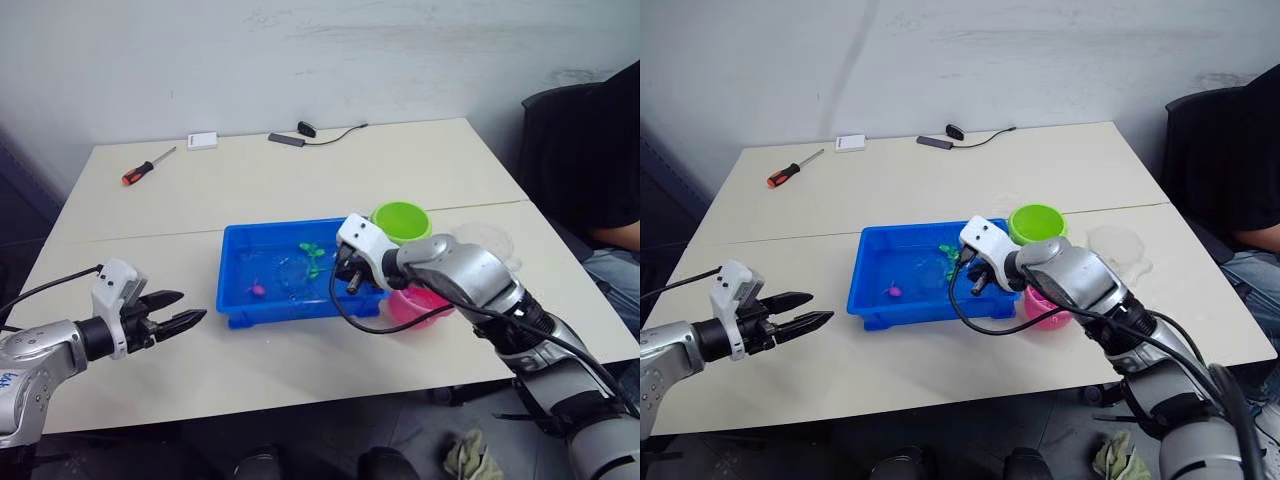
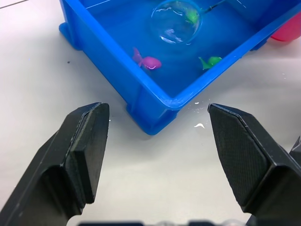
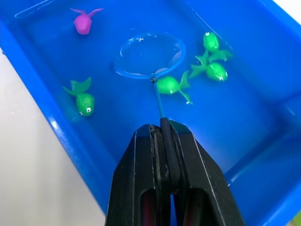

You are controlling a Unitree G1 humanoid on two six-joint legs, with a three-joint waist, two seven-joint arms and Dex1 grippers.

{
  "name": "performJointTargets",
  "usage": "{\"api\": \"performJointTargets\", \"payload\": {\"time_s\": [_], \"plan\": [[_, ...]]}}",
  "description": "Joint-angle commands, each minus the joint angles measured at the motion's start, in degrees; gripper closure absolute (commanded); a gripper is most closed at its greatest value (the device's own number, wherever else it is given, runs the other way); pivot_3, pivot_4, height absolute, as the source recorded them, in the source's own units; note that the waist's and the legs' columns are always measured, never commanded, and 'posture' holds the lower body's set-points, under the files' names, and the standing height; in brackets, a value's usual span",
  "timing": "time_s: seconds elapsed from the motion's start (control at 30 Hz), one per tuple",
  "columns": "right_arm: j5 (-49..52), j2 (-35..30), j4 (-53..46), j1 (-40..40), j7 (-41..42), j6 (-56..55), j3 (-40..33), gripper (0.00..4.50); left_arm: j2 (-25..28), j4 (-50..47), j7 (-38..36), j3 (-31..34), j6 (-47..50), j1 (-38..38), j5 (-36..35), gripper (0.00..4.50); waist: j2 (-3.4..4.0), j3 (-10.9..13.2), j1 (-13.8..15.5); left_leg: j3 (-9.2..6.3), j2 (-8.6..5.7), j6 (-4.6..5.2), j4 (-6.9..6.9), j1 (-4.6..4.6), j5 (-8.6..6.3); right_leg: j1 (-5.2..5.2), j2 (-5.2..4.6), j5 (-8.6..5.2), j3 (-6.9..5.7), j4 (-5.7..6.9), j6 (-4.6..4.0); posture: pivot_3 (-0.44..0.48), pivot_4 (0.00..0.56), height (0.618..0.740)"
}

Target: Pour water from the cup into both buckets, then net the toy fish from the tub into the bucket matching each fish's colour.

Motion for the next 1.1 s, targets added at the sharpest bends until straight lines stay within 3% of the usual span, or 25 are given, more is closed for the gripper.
{"api": "performJointTargets", "payload": {"time_s": [0.03,0.4,0.67,0.83,1.1], "plan": [[-3.5,1.0,-0.9,-0.9,2.3,-2.9,1.8,4.50,0.6,-2.1,0.0,1.9,-0.3,0.3,-0.8,0.83,0.00,0.0,0.0,0.00,0.00,0.00,0.00,0.00,0.00,0.00,0.00,0.00,-0.02,0.00,0.00,0.000,0.150,0.733],[-8.0,4.1,-3.0,0.4,6.5,-4.0,3.8,4.50,0.3,-3.4,0.4,2.4,0.1,1.1,-1.5,0.83,-0.01,0.0,-0.1,0.00,0.08,-0.06,-0.01,0.01,-0.03,-0.01,-0.04,0.02,-0.33,0.03,0.00,0.000,0.150,0.733],[-10.6,11.5,0.9,-0.1,5.9,-5.8,3.5,4.50,0.1,-4.1,0.7,2.4,-0.1,1.3,-1.7,0.83,-0.01,0.0,-0.4,0.00,0.12,-0.09,-0.02,0.01,-0.03,-0.02,-0.04,0.02,-0.44,0.07,0.00,0.000,0.150,0.733],[-10.4,14.1,2.1,0.5,4.5,-6.1,-0.8,4.50,-0.1,-4.4,-0.2,1.8,-1.5,1.6,-1.5,0.83,-0.04,0.0,-0.5,-0.01,0.12,-0.11,-0.03,0.01,-0.04,-0.04,-0.05,0.02,-0.50,0.10,0.00,0.000,0.150,0.733],[-4.8,7.2,-10.1,8.5,6.3,-2.0,-13.3,4.50,-3.7,-1.6,-4.7,-3.0,-12.3,-2.9,-0.2,0.83,-0.05,0.0,0.3,-0.01,0.09,-0.09,-0.13,-0.01,-0.05,-0.05,-0.05,0.32,-0.59,-0.09,-0.54,0.000,0.150,0.733]]}}
